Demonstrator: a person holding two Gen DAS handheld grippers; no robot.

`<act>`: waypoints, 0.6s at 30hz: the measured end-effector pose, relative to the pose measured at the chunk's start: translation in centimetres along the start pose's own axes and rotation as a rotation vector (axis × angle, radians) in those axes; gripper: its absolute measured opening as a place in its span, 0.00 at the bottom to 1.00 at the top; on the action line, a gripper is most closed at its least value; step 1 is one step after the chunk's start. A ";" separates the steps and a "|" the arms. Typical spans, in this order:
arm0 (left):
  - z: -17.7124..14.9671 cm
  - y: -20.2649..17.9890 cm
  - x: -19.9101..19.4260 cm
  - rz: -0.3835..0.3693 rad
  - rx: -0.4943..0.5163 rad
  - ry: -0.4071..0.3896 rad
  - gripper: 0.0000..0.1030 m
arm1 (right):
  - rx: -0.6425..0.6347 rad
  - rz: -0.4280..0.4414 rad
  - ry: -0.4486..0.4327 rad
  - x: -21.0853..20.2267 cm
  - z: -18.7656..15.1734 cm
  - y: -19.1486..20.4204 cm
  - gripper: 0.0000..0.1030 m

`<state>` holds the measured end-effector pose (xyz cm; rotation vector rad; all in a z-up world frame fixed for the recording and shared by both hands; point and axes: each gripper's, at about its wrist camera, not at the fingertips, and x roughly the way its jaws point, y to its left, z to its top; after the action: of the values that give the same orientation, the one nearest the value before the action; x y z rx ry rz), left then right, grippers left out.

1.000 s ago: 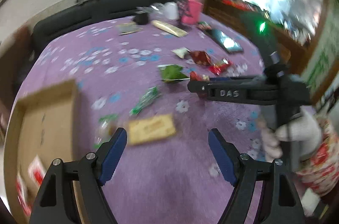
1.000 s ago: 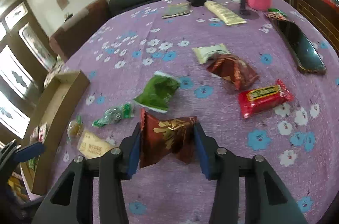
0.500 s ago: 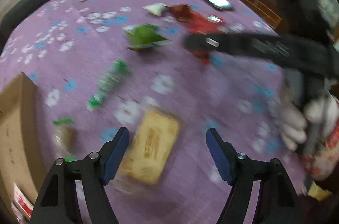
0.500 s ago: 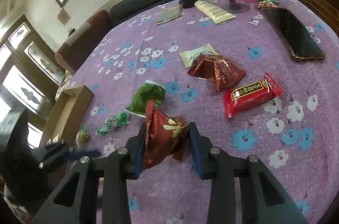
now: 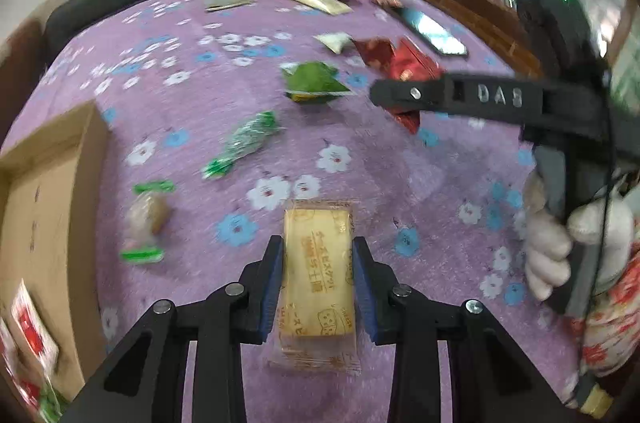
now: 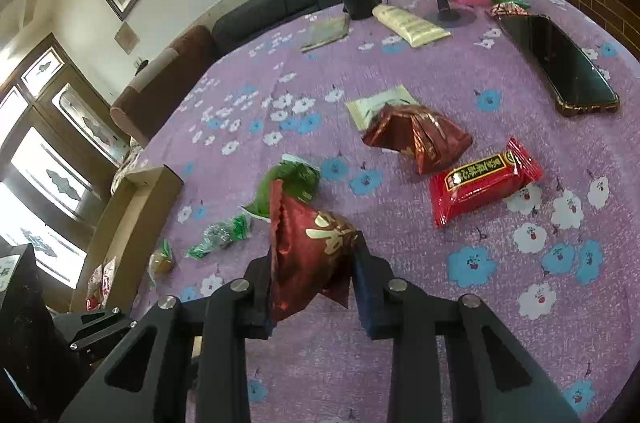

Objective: Organize snacks
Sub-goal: 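Carry the cake bar and foil candy into the cardboard box and open both grippers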

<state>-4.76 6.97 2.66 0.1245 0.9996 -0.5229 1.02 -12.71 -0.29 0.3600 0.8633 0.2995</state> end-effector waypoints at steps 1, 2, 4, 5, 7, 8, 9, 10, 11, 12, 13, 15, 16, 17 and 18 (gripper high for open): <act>-0.1 0.7 -0.8 -0.016 -0.027 -0.018 0.33 | 0.000 0.009 -0.006 -0.1 0.0 0.1 0.28; -0.2 1.3 -1.7 -0.026 -0.052 -0.040 0.33 | -0.004 0.015 -0.015 -0.3 -0.1 0.3 0.28; -0.2 2.8 -3.5 -0.040 -0.097 -0.084 0.34 | -0.019 0.015 -0.030 -0.6 -0.2 0.8 0.28; -0.4 3.4 -4.6 -0.044 -0.118 -0.106 0.34 | -0.022 0.022 -0.033 -0.7 -0.2 1.1 0.28; -0.2 5.2 -6.7 -0.044 -0.163 -0.145 0.34 | -0.033 0.036 -0.038 -1.3 -0.2 2.0 0.28; -0.2 6.5 -7.9 -0.038 -0.188 -0.166 0.34 | -0.035 0.043 -0.039 -1.5 -0.1 2.4 0.28; -0.3 7.6 -8.7 -0.021 -0.206 -0.181 0.34 | -0.037 0.059 -0.038 -1.8 0.0 3.0 0.28; -0.3 8.5 -9.4 0.003 -0.220 -0.194 0.34 | -0.040 0.079 -0.033 -2.1 0.2 3.8 0.28; -0.4 9.9 -10.2 0.038 -0.239 -0.207 0.34 | -0.047 0.094 -0.029 -2.3 0.3 4.7 0.28; -0.5 11.2 -10.8 0.063 -0.261 -0.216 0.34 | -0.058 0.111 -0.024 -2.4 0.6 5.7 0.28; -0.4 12.3 -11.0 0.078 -0.279 -0.220 0.34 | -0.072 0.131 -0.015 -2.3 0.8 6.9 0.28; -0.4 15.2 -11.3 0.108 -0.330 -0.223 0.34 | -0.105 0.159 0.007 -1.9 1.3 9.4 0.28; -0.6 16.4 -11.5 0.126 -0.349 -0.223 0.34 | -0.125 0.173 0.022 -1.5 1.4 10.9 0.28; -0.8 17.5 -11.5 0.148 -0.366 -0.222 0.34 | -0.141 0.185 0.036 -1.0 1.4 12.2 0.28; -1.2 18.8 -11.4 0.169 -0.390 -0.217 0.34 | -0.157 0.198 0.051 -0.5 1.3 13.5 0.28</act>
<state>-1.63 27.81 8.88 -0.1913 0.8530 -0.1761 0.23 -1.01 6.57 0.2924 0.8489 0.5586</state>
